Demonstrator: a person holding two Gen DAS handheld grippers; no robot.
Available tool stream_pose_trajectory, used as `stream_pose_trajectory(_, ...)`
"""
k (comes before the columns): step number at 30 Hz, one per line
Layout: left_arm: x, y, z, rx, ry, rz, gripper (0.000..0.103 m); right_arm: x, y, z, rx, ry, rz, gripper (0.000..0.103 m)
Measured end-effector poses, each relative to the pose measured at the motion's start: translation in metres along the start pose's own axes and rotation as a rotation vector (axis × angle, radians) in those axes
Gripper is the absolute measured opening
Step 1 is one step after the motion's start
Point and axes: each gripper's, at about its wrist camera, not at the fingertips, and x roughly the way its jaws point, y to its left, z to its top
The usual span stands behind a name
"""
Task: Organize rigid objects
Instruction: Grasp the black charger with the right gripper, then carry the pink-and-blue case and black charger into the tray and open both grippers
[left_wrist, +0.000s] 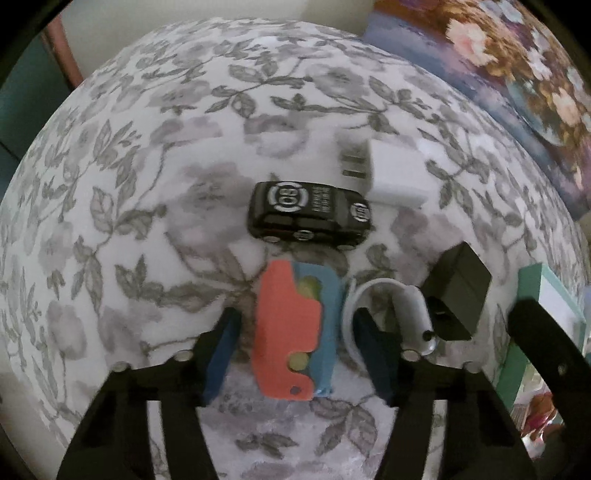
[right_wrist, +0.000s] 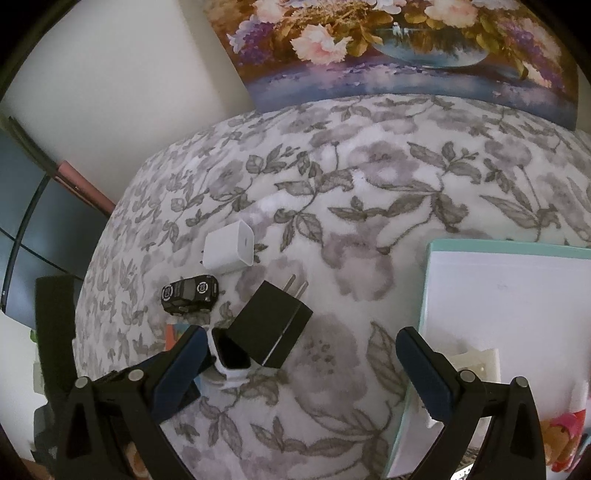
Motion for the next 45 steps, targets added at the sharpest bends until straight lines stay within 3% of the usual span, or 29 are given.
stream_pose_trajectory(2,-0.001,-0.008,0.000,0.023,-0.003,0.008,0.051,0.002,0.001,0.001,0.007,0.001,0.007,0.103)
stream_pose_trajectory(9,0.002,-0.010,0.005,0.005,-0.006,-0.017,0.050,0.018,0.011,0.003,0.020,0.025,0.011,0.096)
stream_pose_trajectory(16,0.000,0.004,0.008,-0.006,-0.005,0.012,0.050,0.037,0.018,0.007,0.042,0.058,-0.009,0.085)
stream_pose_trajectory(25,-0.003,0.018,0.004,0.003,-0.007,0.027,0.050,0.053,0.036,0.011,0.002,0.087,-0.115,0.074)
stream_pose_trajectory(27,-0.002,0.019,0.003,0.009,-0.009,0.033,0.050,0.055,0.040,0.011,-0.029,0.096,-0.154,0.066)
stream_pose_trajectory(38,0.003,0.015,0.001,0.064,-0.029,0.083,0.052,0.038,0.017,-0.002,-0.030,0.101,-0.171,0.046)
stream_pose_trajectory(45,-0.003,0.019,0.001,0.038,-0.041,0.033,0.050,0.023,0.002,-0.013,0.017,0.096,-0.152,0.042)
